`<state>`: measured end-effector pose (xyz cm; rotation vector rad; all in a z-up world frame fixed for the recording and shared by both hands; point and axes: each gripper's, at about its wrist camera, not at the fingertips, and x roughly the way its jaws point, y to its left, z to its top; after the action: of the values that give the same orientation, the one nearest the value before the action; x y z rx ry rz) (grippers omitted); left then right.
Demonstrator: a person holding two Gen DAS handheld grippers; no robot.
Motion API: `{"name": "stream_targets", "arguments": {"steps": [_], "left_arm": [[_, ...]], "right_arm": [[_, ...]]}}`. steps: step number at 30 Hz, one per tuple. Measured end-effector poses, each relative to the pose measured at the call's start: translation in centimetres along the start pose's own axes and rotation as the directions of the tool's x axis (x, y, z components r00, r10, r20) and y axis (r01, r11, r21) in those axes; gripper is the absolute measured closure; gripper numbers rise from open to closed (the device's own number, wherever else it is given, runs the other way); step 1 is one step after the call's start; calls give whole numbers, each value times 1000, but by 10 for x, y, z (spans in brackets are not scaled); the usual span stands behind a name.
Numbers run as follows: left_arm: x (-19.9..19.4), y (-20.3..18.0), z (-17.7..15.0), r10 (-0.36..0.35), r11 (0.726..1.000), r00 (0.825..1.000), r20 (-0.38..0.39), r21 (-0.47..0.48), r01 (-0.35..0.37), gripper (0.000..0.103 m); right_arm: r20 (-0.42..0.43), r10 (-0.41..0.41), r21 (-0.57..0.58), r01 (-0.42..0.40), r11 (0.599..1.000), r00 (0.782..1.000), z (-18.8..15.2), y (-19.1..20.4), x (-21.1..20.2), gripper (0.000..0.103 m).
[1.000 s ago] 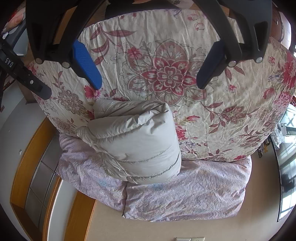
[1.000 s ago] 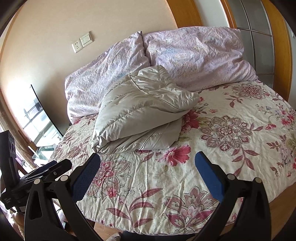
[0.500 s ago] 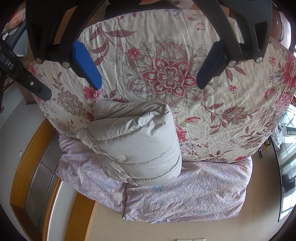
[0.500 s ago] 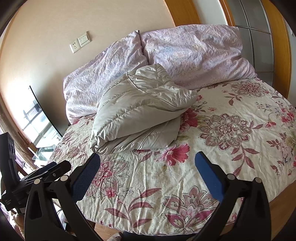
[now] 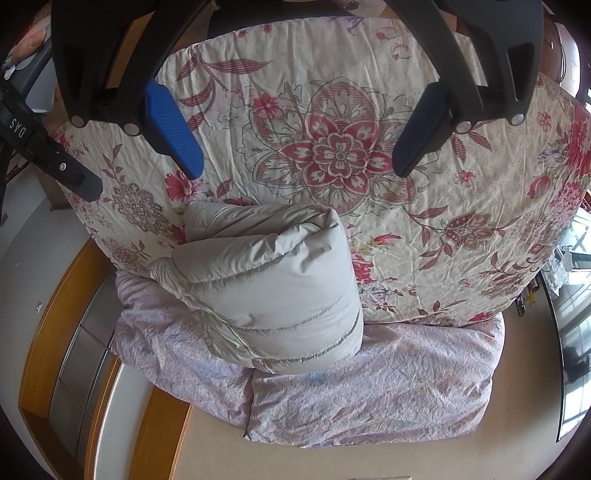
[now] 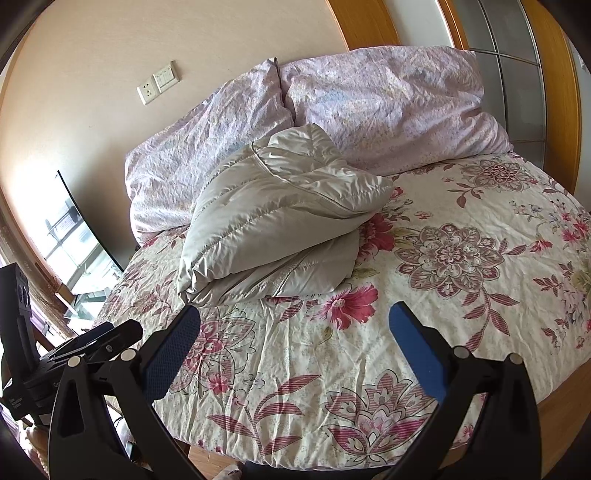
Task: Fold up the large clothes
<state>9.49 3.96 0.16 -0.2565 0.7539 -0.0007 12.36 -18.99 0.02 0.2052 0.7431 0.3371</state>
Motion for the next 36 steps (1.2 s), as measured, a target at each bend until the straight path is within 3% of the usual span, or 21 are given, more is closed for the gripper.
{"name": "stream_targets", "arguments": {"steps": [36], "left_arm": [[6, 1, -1, -6, 1000, 1000, -9, 4, 6, 2]], "right_arm": [[-8, -3, 6, 3, 1000, 1000, -2, -4, 3, 1]]}}
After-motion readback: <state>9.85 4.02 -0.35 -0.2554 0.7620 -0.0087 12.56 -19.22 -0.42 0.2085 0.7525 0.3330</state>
